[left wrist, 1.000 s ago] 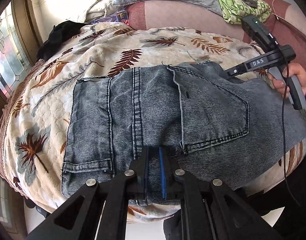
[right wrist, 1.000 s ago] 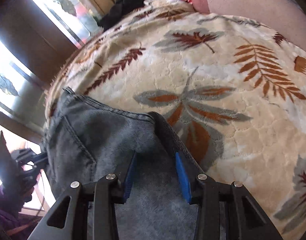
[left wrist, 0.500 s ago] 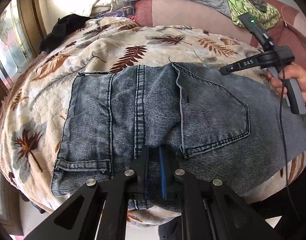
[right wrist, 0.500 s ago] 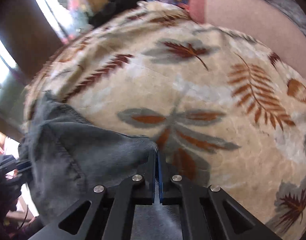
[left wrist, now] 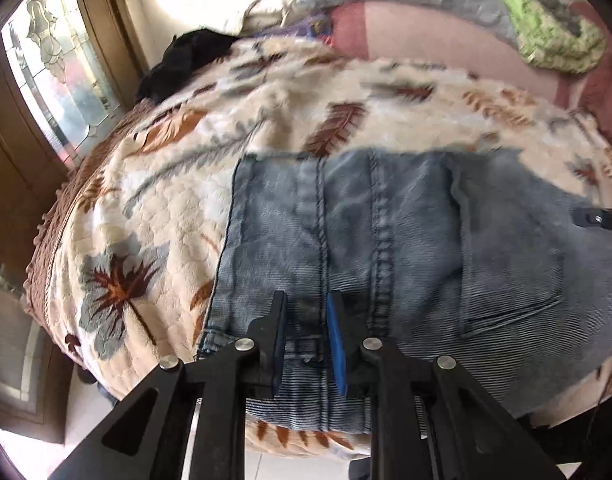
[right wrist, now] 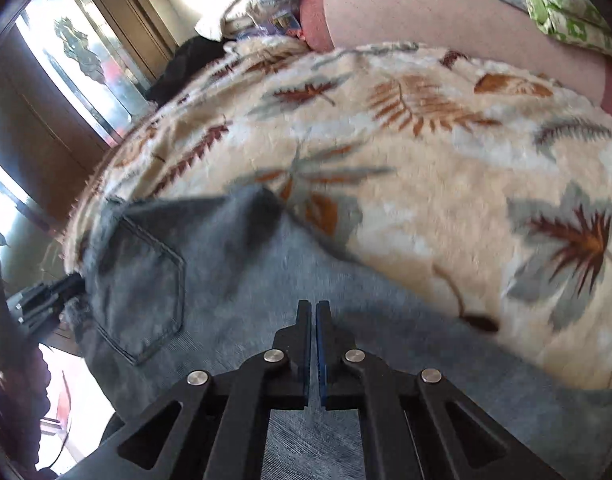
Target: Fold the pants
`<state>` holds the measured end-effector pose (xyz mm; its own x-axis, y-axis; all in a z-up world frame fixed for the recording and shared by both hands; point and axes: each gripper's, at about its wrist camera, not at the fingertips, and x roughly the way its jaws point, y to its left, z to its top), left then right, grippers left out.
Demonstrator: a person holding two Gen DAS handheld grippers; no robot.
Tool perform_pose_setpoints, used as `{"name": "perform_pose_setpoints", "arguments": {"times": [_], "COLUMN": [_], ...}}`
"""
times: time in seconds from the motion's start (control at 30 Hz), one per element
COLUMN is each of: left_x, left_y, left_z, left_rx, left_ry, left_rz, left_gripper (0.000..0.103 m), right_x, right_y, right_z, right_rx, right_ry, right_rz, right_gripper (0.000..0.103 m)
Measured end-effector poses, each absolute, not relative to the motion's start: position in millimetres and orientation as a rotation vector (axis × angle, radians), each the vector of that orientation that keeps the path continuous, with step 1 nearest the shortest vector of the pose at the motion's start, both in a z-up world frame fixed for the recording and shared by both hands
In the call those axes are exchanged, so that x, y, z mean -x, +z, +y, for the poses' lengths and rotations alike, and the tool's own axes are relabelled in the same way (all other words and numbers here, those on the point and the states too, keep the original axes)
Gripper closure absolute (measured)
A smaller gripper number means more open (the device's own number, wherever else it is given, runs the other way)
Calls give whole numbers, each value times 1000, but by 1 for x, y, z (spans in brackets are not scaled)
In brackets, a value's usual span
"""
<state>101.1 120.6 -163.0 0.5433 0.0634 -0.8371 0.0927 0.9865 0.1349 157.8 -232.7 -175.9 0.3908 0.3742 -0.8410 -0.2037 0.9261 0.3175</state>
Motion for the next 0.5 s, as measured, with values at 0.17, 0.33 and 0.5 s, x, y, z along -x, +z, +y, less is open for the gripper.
{"name": "perform_pose_setpoints", "arguments": {"times": [0.17,0.33,0.5], "left_x": [-99,-85,-75], "left_y": [-164,-137,-126], "left_z": [115,100,40], "left_rx": [-220,-195,-249], "left_ry": [31,-29,-154], "left_rz": [1009,983,958], "left_gripper": [77,75,40], "right_x": [-154,-115,-56], "right_y": [-200,-175,-158], "right_z": [-244,-283,-337], "right_rx": [-250,-322,-377], "right_ry": [268,218,130], "right_rz": [1064,975,949], "right_gripper": [100,100,100]}}
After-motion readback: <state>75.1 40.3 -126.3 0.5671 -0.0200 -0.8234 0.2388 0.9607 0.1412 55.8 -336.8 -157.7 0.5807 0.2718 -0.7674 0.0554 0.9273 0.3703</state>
